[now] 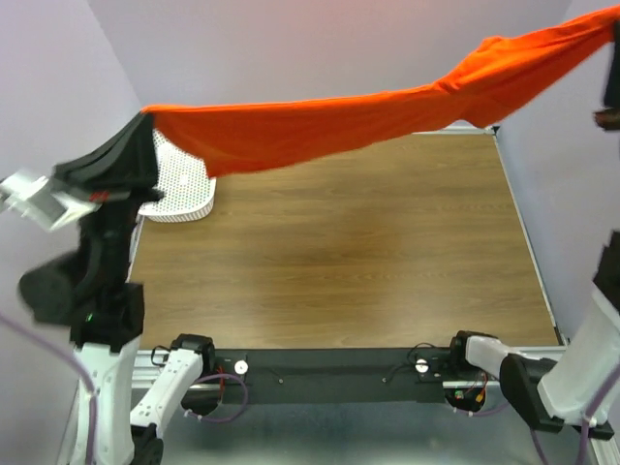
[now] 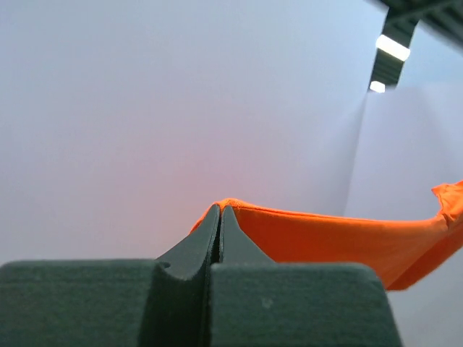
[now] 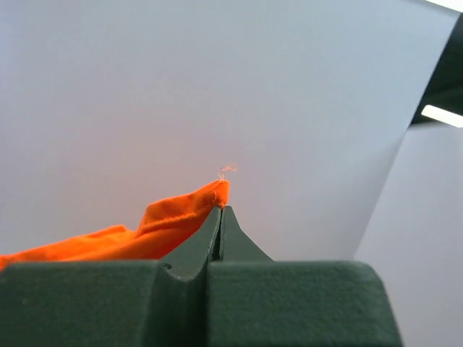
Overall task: Fold and stack the t-shirts
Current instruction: Flatten the tshirt out
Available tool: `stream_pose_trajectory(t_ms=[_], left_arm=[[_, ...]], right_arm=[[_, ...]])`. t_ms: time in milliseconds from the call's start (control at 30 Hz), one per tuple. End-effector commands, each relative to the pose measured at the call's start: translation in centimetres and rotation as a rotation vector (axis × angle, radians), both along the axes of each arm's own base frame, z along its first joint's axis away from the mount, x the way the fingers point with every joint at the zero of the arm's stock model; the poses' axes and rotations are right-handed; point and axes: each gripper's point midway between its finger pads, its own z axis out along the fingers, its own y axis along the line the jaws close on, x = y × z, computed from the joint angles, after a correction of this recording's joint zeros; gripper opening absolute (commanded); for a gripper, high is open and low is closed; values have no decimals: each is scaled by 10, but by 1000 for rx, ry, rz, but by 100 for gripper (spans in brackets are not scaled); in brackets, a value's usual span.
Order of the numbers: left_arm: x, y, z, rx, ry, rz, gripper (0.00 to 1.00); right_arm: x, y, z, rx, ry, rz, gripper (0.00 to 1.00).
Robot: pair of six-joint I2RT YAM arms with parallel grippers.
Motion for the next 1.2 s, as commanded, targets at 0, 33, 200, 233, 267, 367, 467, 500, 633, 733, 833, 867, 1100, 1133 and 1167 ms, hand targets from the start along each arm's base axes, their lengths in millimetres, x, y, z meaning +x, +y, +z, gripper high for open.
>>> stream_pose_trajectory(t_ms=[0,33,200,233,267,367,467,500,633,733,833,867,1100,1133,1167], left_arm=[[-43,19,22,-60,-56,52,0],[-55,20,28,-67,-76,50,0],[-104,23,49,-88,-157,19,0],[-103,22,48,-88,-150,12,0],[-101,22,47,-87,-143,10,0],[-75,16,29,-72,-77,2,0],[-28,8,-8,-46,34,-2,0],[-12,5,-22,-38,70,-5,0],[97,-13,-130,27,351,-14,0],[154,-15,-193,60,505,23,0],[220,-20,-272,113,694,58,0],[250,-25,-308,135,782,65,0],[356,-47,-465,238,1153,65,0],[365,-46,-478,246,1186,81,0],[377,-47,-497,258,1233,90,0]], right_arm=[[-58,-1,31,42,-85,-35,0],[-68,-4,38,55,-114,-59,1],[-122,-9,62,73,-239,-120,1],[-127,-13,64,85,-252,-141,1],[-126,-16,64,80,-255,-160,1],[-96,-25,49,81,-185,-196,1],[-29,-31,-2,57,-2,-197,1],[-12,-29,-19,41,47,-179,1],[76,-30,-140,15,327,-120,1],[128,-35,-247,11,507,-108,1],[164,-34,-347,-5,664,-65,1],[173,-34,-357,-10,648,-59,1],[250,-46,-520,47,952,-54,1],[263,-50,-517,54,946,-68,1],[272,-50,-545,61,1009,-66,1]])
